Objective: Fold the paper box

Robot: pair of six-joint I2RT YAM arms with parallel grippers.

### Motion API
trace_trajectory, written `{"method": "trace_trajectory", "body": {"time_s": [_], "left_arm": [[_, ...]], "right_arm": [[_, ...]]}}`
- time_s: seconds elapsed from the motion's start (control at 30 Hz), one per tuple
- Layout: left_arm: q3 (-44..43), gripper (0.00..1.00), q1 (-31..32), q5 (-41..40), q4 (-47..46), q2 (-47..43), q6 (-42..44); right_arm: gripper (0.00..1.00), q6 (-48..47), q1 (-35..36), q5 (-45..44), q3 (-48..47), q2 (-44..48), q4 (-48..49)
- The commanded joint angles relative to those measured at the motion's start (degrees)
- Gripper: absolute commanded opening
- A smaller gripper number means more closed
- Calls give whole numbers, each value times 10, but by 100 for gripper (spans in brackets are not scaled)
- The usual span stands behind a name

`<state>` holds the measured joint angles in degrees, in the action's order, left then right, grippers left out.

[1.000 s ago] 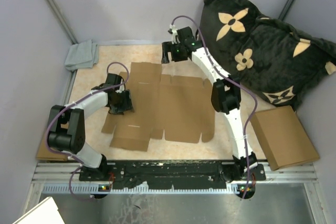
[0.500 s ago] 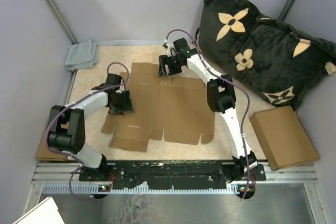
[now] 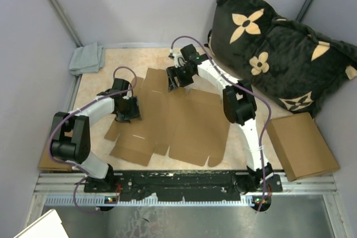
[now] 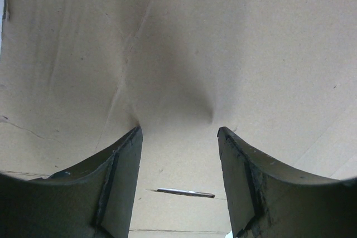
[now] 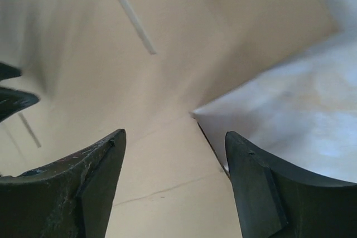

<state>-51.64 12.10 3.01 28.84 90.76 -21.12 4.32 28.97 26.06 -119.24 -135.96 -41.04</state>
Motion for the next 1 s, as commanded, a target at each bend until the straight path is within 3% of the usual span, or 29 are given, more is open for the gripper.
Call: {"method": "trace_trajectory", "body": {"time_s": [0.0,0.47,0.8,0.97], "left_arm": [[4,63,0,20,-16,15,-4],[11,62,0,23,-21,17,-7],[13,62,0,29,-19,22,-12],[19,61,0,49,-21,18,-25]], "right_arm": [[72,4,49,41,8,57,-33],[69,34,62,23,118,92,25],[66,74,49,14,69,44,29],[65,86,27,9,-6,-16,6]]}}
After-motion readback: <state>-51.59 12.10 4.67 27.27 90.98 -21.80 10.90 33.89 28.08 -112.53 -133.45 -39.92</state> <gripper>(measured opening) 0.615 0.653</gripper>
